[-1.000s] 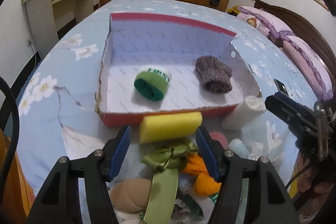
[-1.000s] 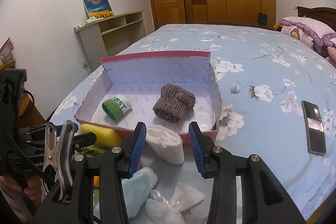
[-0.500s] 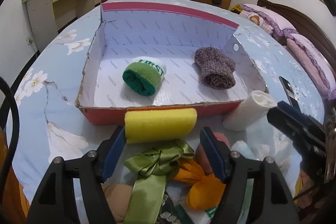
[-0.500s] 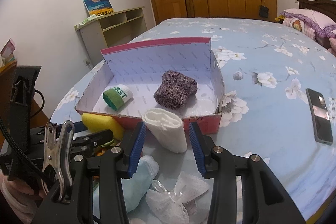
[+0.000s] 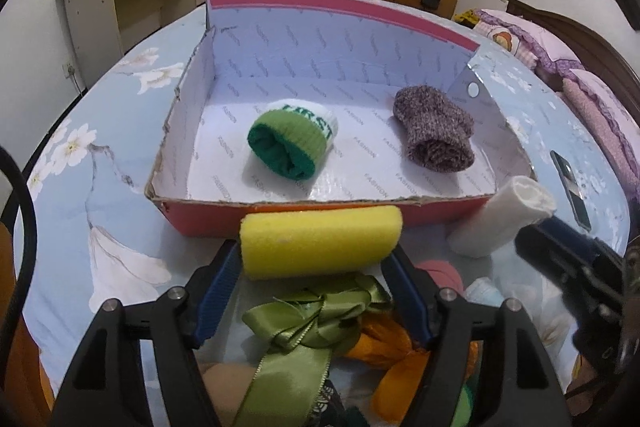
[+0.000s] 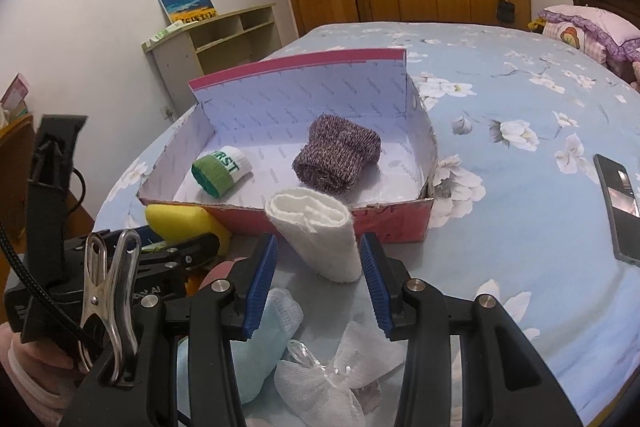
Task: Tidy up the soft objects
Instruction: 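Grasp the white rolled sock with the right tool while the left tool grasps the yellow sponge, then carry the white sock in the right tool while the left tool carries the sponge over the box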
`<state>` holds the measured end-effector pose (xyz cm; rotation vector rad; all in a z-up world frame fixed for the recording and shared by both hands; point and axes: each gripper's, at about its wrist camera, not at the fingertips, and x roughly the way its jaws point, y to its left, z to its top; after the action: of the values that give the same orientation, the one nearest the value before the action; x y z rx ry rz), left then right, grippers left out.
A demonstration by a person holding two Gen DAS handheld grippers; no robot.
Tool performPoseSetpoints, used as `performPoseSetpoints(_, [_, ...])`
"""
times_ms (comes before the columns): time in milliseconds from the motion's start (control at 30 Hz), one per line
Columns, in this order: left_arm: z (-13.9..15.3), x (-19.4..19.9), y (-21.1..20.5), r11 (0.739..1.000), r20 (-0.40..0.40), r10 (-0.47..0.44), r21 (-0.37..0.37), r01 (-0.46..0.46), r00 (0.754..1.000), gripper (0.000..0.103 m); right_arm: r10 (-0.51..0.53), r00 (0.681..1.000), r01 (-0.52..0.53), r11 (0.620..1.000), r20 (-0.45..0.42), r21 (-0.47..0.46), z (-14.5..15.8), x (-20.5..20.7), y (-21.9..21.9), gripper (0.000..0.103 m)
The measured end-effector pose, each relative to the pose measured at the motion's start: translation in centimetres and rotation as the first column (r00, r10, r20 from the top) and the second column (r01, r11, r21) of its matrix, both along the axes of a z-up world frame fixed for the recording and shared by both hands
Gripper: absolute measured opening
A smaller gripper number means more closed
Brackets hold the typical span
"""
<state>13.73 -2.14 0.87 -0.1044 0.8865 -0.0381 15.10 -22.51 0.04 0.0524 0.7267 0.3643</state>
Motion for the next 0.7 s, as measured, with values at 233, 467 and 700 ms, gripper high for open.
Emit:
performPoseSetpoints(233, [0.9,-1.2,1.0,0.999,0.046,-0.014,-0.045,0.016,0.999,0.068,-0.008,1.000,0.007,1.000,-0.023,-0.007,-0.7,0.5,0.3,0.044])
performPoseSetpoints(467, [2.3,-2.2,1.6,0.999,0.084,-0.015,-0.050,0.019,0.996,0.068,0.004,0.999,-0.003,0.999,-0.034,0.036,-1.0,1.1,0.3,0.044])
performPoseSetpoints(700, [3.2,-2.8,1.4,0.998,0.109,-0.035,-0.049,0.041,0.993,0.068,0.004,1.000,-0.004,1.000,-0.010,0.014,-1.0,1.1,0.7,0.026])
